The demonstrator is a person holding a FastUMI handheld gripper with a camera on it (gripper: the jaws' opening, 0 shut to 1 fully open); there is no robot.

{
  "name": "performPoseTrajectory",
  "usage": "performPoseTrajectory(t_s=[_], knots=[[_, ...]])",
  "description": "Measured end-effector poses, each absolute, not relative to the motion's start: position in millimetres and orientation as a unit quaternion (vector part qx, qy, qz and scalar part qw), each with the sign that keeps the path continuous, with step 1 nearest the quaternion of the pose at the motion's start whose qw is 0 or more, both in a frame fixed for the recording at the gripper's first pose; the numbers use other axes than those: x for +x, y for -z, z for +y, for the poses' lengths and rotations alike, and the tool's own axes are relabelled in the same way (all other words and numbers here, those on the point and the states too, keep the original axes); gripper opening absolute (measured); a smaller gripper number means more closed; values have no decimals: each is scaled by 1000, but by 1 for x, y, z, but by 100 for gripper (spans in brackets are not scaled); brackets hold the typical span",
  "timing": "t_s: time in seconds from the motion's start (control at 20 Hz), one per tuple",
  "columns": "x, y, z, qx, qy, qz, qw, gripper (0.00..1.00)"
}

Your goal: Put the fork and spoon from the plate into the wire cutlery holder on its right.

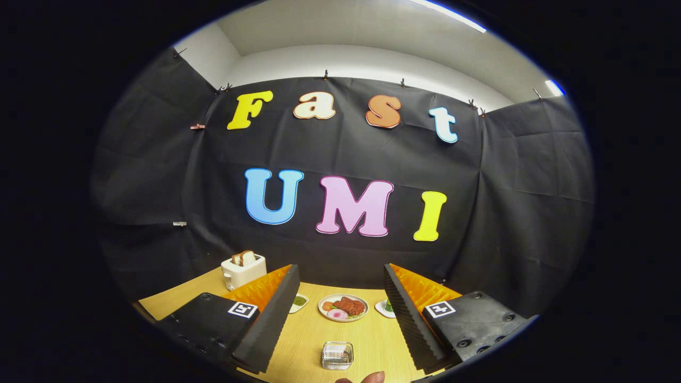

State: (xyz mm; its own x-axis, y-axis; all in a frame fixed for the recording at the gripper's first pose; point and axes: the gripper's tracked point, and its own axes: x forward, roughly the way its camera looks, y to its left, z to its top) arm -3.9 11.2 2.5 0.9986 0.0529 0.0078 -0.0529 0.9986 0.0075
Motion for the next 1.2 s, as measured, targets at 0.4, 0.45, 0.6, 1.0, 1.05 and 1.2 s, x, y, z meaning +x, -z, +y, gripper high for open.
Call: performPoseTrajectory(t_s=[0.4, 0.45, 0.6, 1.0, 1.05, 1.2], knots=[[-8, 1, 15, 1, -22, -2, 1000, 98], [-8, 2, 17, 2, -24, 1, 1000, 98], [-12, 20, 46, -4, -63, 36, 997, 98], [-15, 63, 129, 7, -130, 97, 987, 98], [-21, 84, 146, 6, -148, 137, 979, 98], [-36, 164, 193, 15, -184, 270, 945, 98]])
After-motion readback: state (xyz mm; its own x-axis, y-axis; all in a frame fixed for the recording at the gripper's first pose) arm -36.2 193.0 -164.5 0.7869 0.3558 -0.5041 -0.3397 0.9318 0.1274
